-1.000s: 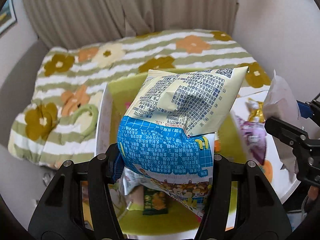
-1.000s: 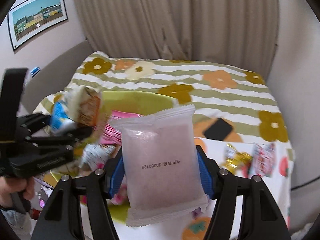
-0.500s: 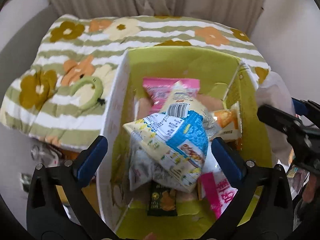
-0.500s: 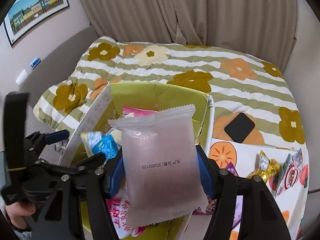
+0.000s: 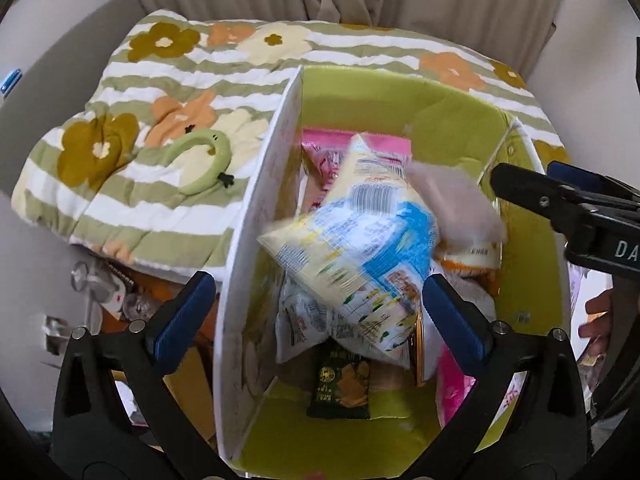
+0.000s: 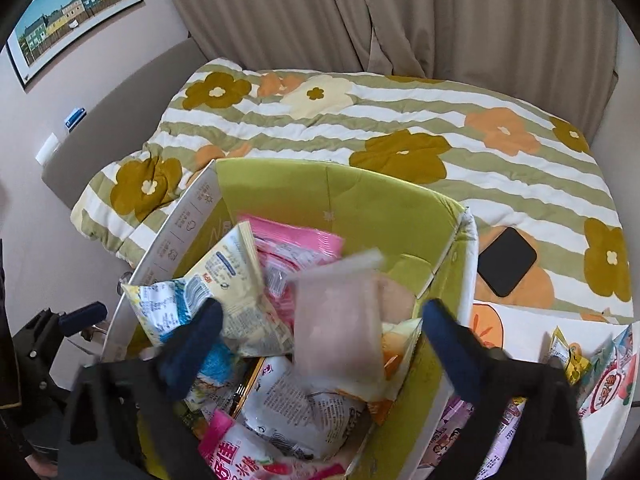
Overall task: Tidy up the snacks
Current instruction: 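Carry both packets over the yellow-green box and open both tools to drop them, then grasp the purple bag with the left tool while the right tool grasps the brown-purple bag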
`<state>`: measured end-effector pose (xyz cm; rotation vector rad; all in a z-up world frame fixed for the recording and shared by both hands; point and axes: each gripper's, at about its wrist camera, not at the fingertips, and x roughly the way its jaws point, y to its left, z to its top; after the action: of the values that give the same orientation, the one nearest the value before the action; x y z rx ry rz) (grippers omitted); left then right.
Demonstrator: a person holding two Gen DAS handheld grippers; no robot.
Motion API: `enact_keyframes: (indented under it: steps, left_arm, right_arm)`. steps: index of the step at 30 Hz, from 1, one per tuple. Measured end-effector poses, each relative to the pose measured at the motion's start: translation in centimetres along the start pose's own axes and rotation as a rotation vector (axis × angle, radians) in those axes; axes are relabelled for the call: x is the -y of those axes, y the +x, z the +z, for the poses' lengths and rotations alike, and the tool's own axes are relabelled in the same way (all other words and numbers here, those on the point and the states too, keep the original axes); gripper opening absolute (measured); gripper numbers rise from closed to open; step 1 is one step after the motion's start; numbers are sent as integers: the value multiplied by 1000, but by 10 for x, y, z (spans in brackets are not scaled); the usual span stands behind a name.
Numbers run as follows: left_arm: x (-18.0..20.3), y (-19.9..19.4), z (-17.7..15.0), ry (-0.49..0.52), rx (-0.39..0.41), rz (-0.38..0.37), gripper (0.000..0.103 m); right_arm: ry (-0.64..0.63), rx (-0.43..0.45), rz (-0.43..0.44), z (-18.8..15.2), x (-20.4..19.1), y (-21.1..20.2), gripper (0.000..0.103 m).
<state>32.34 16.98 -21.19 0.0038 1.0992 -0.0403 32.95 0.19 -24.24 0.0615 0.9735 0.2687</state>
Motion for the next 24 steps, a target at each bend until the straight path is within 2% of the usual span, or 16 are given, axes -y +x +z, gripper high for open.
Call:
enact_keyframes:
  steps: [10,16,24]
  left_arm:
    - [0,-18,-16,3,13,1,102]
    - [4,-48,-26,25,56,-1,102]
    - [22,-94,-49,77,125,-40,102]
  right_arm:
    - [22,15,2,-25,1,-17,101]
    - [30,68,-2,-35,-8,-50,101]
    - [55,147,-16,-62,-14,-104,101]
